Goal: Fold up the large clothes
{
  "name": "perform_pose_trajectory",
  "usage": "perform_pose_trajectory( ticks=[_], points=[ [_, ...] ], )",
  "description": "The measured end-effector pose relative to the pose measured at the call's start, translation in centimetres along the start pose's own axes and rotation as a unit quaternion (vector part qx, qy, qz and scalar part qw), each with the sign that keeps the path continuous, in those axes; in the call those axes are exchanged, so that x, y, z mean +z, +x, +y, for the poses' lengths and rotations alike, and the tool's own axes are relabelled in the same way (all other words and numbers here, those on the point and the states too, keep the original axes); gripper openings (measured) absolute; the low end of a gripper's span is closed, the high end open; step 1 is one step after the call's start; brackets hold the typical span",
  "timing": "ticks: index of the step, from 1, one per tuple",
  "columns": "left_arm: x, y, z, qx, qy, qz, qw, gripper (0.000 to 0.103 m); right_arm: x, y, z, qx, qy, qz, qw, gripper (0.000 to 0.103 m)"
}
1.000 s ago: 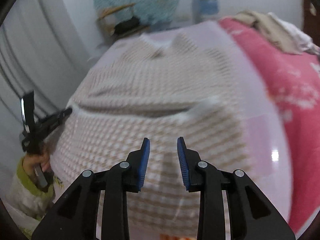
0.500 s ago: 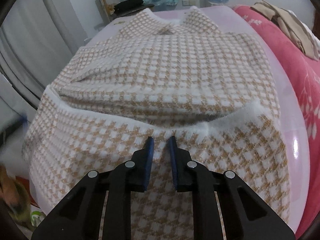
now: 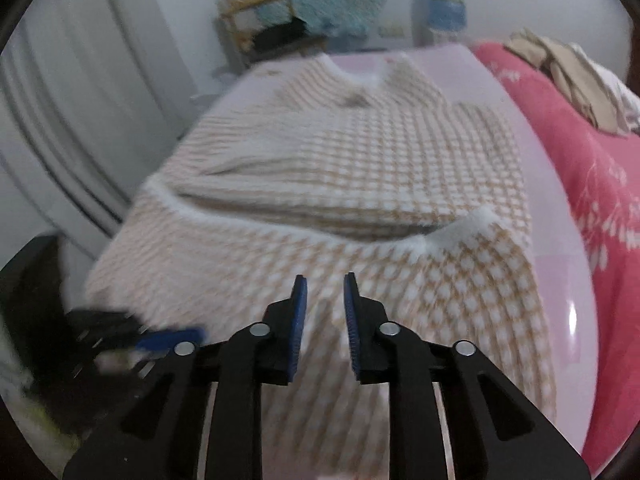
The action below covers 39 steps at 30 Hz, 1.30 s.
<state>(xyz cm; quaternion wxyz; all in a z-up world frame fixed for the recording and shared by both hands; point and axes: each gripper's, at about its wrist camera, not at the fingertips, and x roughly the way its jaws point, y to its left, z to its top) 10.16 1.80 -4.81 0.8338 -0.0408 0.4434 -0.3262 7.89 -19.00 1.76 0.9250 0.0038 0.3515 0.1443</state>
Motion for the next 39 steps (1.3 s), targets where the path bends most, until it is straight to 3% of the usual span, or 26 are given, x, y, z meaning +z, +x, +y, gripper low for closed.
perform_pose_trajectory(
  ticks=[5, 11, 14, 18, 21, 22, 27, 31, 34, 37, 39],
  points=[
    [-0.4, -0.3, 0.5, -0.009, -0.013, -0.002, 0.9999, 0.019, -4.3, -2.2, 1.5, -0.001, -0.022, 0.02, 1.0, 0.028],
    [-0.6, -0.3, 0.6, -0.003, -0.011, 0.0, 0.9999, 0.019, -7.4, 0.9, 2.0, -0.034, -0.037, 0.048, 0.998, 0.029],
    [-0.3, -1.0, 0.4, -0.002, -0.013, 0.003, 0.9999, 0.019, -7.1, 1.0, 0.4, 0.001, 0.012, 0.05, 0.999, 0.029],
    [-0.9, -4.3, 0.0, -0.004, -0.003, -0.016, 0.9999, 0.019, -7.5, 0.9, 0.5, -0.007, 0.0, 0.044, 0.999, 0.029],
    [-2.3, -4.2, 0.8, 0.033, -0.007, 0.004, 0.9994, 0.019, -7.6, 1.0, 0.8, -0.006, 0.001, 0.043, 0.999, 0.03],
    [-3.0, -3.5, 1.7, 0.046, -0.022, 0.016, 0.9986, 0.02, -7.7, 1.0, 0.7, -0.001, 0.005, 0.042, 0.999, 0.03],
    [-3.6, -3.7, 3.2, 0.013, -0.072, -0.002, 0.9973, 0.022, -7.4, 0.9, 0.8, -0.004, 0.002, 0.039, 0.999, 0.03],
    [-3.9, -6.3, 3.3, 0.035, -0.07, -0.027, 0.9965, 0.022, -7.3, 0.9, 0.5, -0.005, 0.003, 0.035, 0.999, 0.03],
    [-5.3, -6.9, 5.9, 0.06, -0.107, -0.024, 0.9921, 0.022, -7.5, 0.8, 0.3, -0.002, 0.006, 0.033, 0.999, 0.03],
    [-6.3, -6.9, 7.7, 0.031, -0.138, -0.038, 0.9893, 0.02, -7.5, 0.8, 0.2, 0.002, 0.007, 0.033, 0.999, 0.03],
    [-6.0, -7.2, 7.5, 0.035, -0.14, -0.037, 0.9889, 0.02, -7.5, 0.7, 0.1, 0.0, 0.005, 0.033, 0.999, 0.03]
  ],
)
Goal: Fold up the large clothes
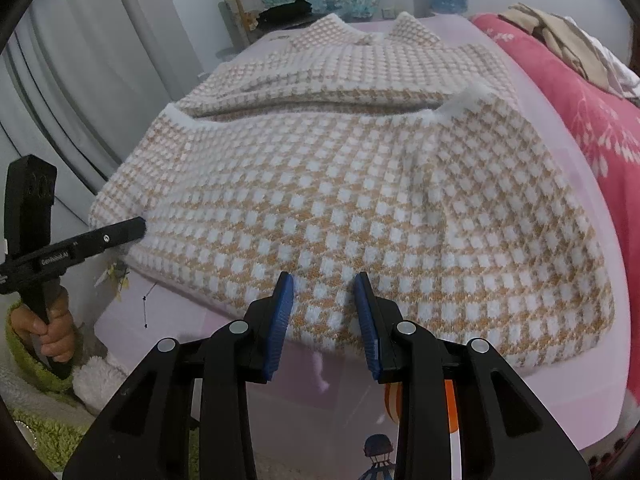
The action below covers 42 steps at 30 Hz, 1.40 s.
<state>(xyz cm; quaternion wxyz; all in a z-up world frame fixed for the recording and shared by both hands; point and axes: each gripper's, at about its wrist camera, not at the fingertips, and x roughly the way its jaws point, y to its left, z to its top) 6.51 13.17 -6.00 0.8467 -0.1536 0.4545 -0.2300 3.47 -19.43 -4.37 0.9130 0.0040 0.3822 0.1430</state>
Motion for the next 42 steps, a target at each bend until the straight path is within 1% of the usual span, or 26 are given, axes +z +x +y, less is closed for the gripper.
perform_pose_trajectory(
  ticks=[2, 4, 6, 8, 10, 11, 13, 14, 16, 17, 18, 20, 23, 24, 26, 27, 29, 31, 32, 33, 34, 36, 37, 39, 40, 42],
  points=[
    [0.2, -1.0, -0.4, 0.01, 0.007, -0.015, 0.9998, 0.02, 0.0, -0.1, 0.0, -0.001, 0.001, -0.001, 1.0, 0.03],
    [0.4, -1.9, 0.1, 0.019, 0.001, -0.036, 0.9992, 0.022, 0.0, -0.1, 0.0, -0.001, 0.003, -0.003, 1.0, 0.03],
    [0.6, -2.0, 1.4, 0.04, -0.024, -0.045, 0.9979, 0.022, 0.0, -0.4, -0.2, 0.005, 0.009, -0.004, 1.0, 0.03],
    [0.7, -2.5, 2.7, 0.044, -0.054, -0.056, 0.9959, 0.022, 0.2, -1.4, -0.7, 0.008, 0.016, -0.014, 1.0, 0.03],
    [0.9, -3.6, 3.5, 0.047, -0.07, -0.076, 0.9935, 0.022, 0.3, -3.0, -1.6, -0.01, 0.022, -0.038, 0.999, 0.03],
    [1.0, -3.8, 3.7, 0.051, -0.071, -0.08, 0.993, 0.022, 0.4, -4.2, -2.7, -0.027, 0.035, -0.055, 0.998, 0.03],
    [1.1, -4.0, 4.1, 0.054, -0.073, -0.081, 0.9926, 0.022, 0.3, -5.2, -4.4, -0.053, 0.057, -0.068, 0.995, 0.03],
    [1.1, -3.7, 4.0, 0.057, -0.073, -0.078, 0.9926, 0.022, 0.1, -5.4, -5.8, -0.074, 0.074, -0.069, 0.992, 0.03],
    [1.2, -3.2, 4.1, 0.065, -0.073, -0.072, 0.9926, 0.022, -0.4, -4.9, -7.7, -0.112, 0.095, -0.054, 0.988, 0.029],
    [1.1, -3.0, 4.1, 0.071, -0.07, -0.071, 0.9925, 0.022, -0.7, -4.3, -8.8, -0.121, 0.107, -0.044, 0.986, 0.025],
    [1.1, -2.7, 3.9, 0.075, -0.066, -0.07, 0.9925, 0.022, -1.1, -3.8, -9.7, -0.116, 0.117, -0.037, 0.986, 0.023],
    [1.0, -2.6, 4.0, 0.083, -0.061, -0.069, 0.9923, 0.022, -1.4, -3.1, -10.6, -0.112, 0.129, -0.031, 0.985, 0.023],
    [1.4, -3.0, 3.4, 0.095, -0.056, -0.07, 0.9914, 0.022, -0.6, -3.5, -10.1, -0.127, 0.122, -0.027, 0.984, 0.023],
    [1.6, -3.2, 3.0, 0.103, -0.048, -0.073, 0.9909, 0.022, -0.3, -3.9, -9.6, -0.127, 0.119, -0.03, 0.984, 0.025],
    [2.1, -3.8, 1.6, 0.108, -0.018, -0.081, 0.9907, 0.023, 0.5, -5.0, -8.1, -0.103, 0.103, -0.049, 0.988, 0.028],
    [2.3, -4.0, 0.8, 0.103, -0.003, -0.084, 0.9911, 0.025, 0.8, -5.6, -7.1, -0.086, 0.089, -0.062, 0.99, 0.028],
    [2.8, -4.0, -1.2, 0.074, 0.031, -0.082, 0.9934, 0.031, 1.6, -6.1, -4.8, -0.05, 0.059, -0.077, 0.994, 0.03],
    [2.9, -3.0, -3.2, 0.032, 0.06, -0.069, 0.9953, 0.033, 2.2, -5.6, -2.7, -0.008, 0.032, -0.078, 0.996, 0.031],
    [2.8, -2.2, -4.1, 0.021, 0.075, -0.058, 0.9953, 0.033, 2.6, -4.7, -1.3, 0.011, 0.011, -0.07, 0.997, 0.031],
    [2.7, -1.2, -4.9, 0.02, 0.087, -0.046, 0.995, 0.033, 2.7, -3.9, -0.3, 0.012, -0.006, -0.061, 0.998, 0.031],
    [2.5, -0.4, -5.4, 0.025, 0.096, -0.035, 0.9945, 0.034, 2.6, -3.1, 0.8, 0.007, -0.025, -0.052, 0.998, 0.031],
    [1.9, 2.4, -6.0, 0.056, 0.107, 0.007, 0.9926, 0.034, 2.4, -0.8, 2.0, 0.003, -0.057, -0.026, 0.998, 0.031],
    [1.5, 3.6, -5.9, 0.075, 0.109, 0.027, 0.9908, 0.034, 2.1, 0.3, 2.4, -0.008, -0.065, -0.011, 0.998, 0.031],
    [1.5, 3.7, -6.3, 0.085, 0.116, 0.024, 0.9893, 0.034, 2.0, 0.8, 2.7, -0.024, -0.084, -0.012, 0.996, 0.032],
    [1.8, 3.4, -6.6, 0.089, 0.122, 0.031, 0.988, 0.034, 2.2, 0.7, 2.8, -0.025, -0.087, -0.007, 0.996, 0.032],
    [2.4, 2.8, -7.0, 0.093, 0.127, 0.022, 0.9873, 0.034, 2.7, -0.2, 2.8, -0.022, -0.078, -0.01, 0.997, 0.032]
  ],
)
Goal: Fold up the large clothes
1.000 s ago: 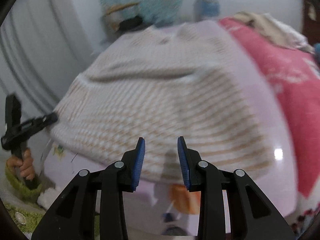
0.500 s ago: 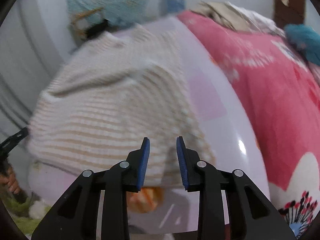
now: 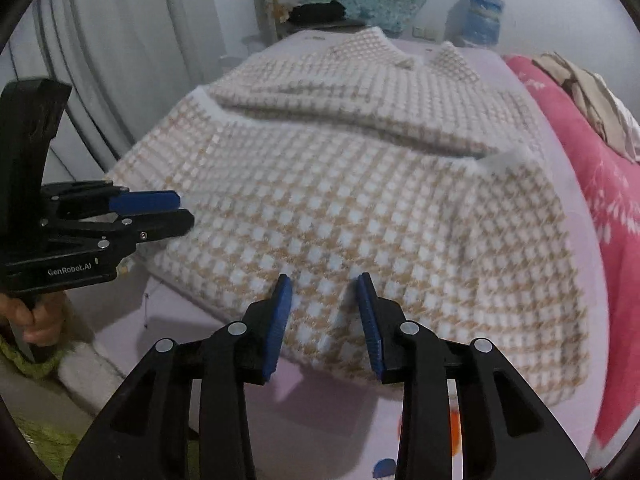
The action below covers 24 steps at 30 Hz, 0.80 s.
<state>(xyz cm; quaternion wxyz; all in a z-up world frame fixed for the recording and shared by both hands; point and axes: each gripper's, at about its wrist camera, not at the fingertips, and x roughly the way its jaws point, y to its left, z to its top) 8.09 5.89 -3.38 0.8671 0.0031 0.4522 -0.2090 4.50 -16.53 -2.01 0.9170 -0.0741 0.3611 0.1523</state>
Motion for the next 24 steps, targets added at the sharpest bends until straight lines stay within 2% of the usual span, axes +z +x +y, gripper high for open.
perform_pose_trajectory(
  ticks=[4, 7, 8, 9, 11, 13, 17, 20, 24],
  points=[
    [1.9, 0.2, 0.6, 0.006, -0.006, -0.012, 0.9999, 0.037, 1.9, -0.6, -1.6, -0.013, 0.021, -0.032, 0.999, 0.037],
    [3.0, 2.4, 2.2, 0.02, -0.039, 0.012, 0.999, 0.037, 2.6, 1.3, -3.7, -0.009, 0.053, -0.022, 0.998, 0.039],
    [3.2, 3.4, 2.8, 0.011, -0.056, 0.028, 0.998, 0.037, 2.7, 2.5, -4.2, 0.002, 0.064, -0.007, 0.998, 0.04],
    [3.4, 3.4, 3.0, 0.006, -0.064, 0.021, 0.9977, 0.037, 2.6, 3.2, -4.4, 0.006, 0.069, 0.002, 0.998, 0.041],
    [3.9, 3.4, 2.7, 0.012, -0.053, 0.031, 0.9981, 0.038, 2.8, 3.3, -4.5, 0.006, 0.061, 0.004, 0.998, 0.043],
    [4.4, 2.8, 3.0, 0.009, -0.052, 0.021, 0.9984, 0.038, 3.5, 2.8, -4.8, -0.004, 0.054, 0.001, 0.999, 0.045],
    [6.2, 2.5, 4.6, 0.03, -0.071, 0.0, 0.997, 0.048, 4.5, 1.8, -7.6, -0.03, 0.081, -0.025, 0.996, 0.049],
    [7.0, 3.2, 6.7, 0.055, -0.106, 0.005, 0.9928, 0.058, 4.8, 2.3, -10.1, -0.047, 0.12, -0.027, 0.991, 0.055],
    [7.1, 4.6, 8.4, 0.037, -0.139, 0.014, 0.9895, 0.061, 4.2, 4.1, -12.6, -0.045, 0.162, 0.002, 0.986, 0.059]
  ],
)
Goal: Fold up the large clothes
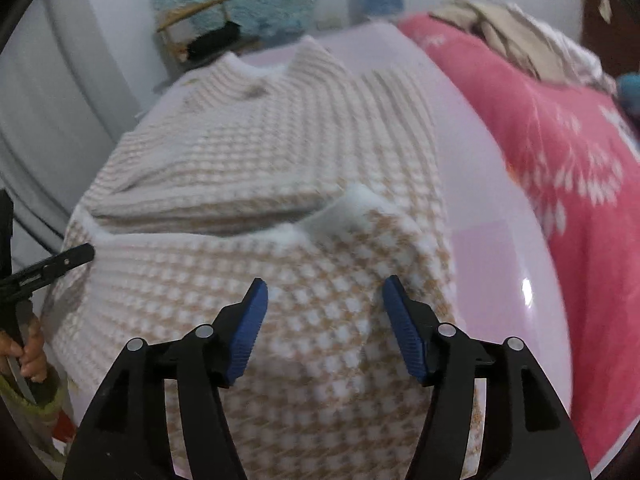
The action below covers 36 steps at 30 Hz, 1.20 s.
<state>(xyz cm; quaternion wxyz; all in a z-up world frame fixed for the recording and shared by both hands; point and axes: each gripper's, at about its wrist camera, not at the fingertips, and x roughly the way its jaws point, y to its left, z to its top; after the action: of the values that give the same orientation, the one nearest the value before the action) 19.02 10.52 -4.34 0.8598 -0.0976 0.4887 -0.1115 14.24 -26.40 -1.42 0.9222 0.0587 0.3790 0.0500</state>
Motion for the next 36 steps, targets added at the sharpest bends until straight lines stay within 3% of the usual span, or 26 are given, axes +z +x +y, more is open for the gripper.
perform_pose_trajectory(
  ticks=[4, 9, 16, 21, 26, 29, 33, 36],
  points=[
    [0.2, 0.0, -0.3, -0.005, 0.002, 0.002, 1.0, 0.065, 0.2, 0.0, -0.1, 0.014, 0.002, 0.0, 1.0, 0.068],
    [0.8, -2.2, -0.2, 0.0, 0.001, -0.006, 1.0, 0.066, 1.3, -1.6, 0.9, 0.027, -0.009, -0.014, 1.0, 0.072],
    [4.9, -6.9, -0.3, -0.004, 0.015, -0.048, 0.9987, 0.072, 5.5, -4.4, 1.7, 0.081, -0.015, -0.04, 0.996, 0.077],
    [8.8, -7.7, -1.1, 0.026, 0.041, -0.059, 0.9971, 0.08, 10.1, -5.1, 1.8, 0.095, -0.02, -0.058, 0.994, 0.082],
    [13.4, -6.6, -2.1, 0.012, 0.047, -0.066, 0.9967, 0.084, 14.9, -4.6, 1.1, 0.1, -0.021, -0.066, 0.993, 0.083],
    [16.2, -5.0, -2.9, 0.021, 0.054, -0.081, 0.995, 0.084, 18.0, -3.2, 0.8, 0.106, -0.02, -0.06, 0.992, 0.083],
    [20.1, -1.3, -4.3, 0.008, 0.069, -0.087, 0.9938, 0.084, 22.0, -0.1, 0.5, 0.117, -0.012, -0.037, 0.992, 0.083],
    [23.5, 2.8, -5.0, 0.0, 0.064, -0.07, 0.9955, 0.084, 25.0, 3.1, 0.4, 0.132, 0.001, -0.009, 0.991, 0.083]
  ],
)
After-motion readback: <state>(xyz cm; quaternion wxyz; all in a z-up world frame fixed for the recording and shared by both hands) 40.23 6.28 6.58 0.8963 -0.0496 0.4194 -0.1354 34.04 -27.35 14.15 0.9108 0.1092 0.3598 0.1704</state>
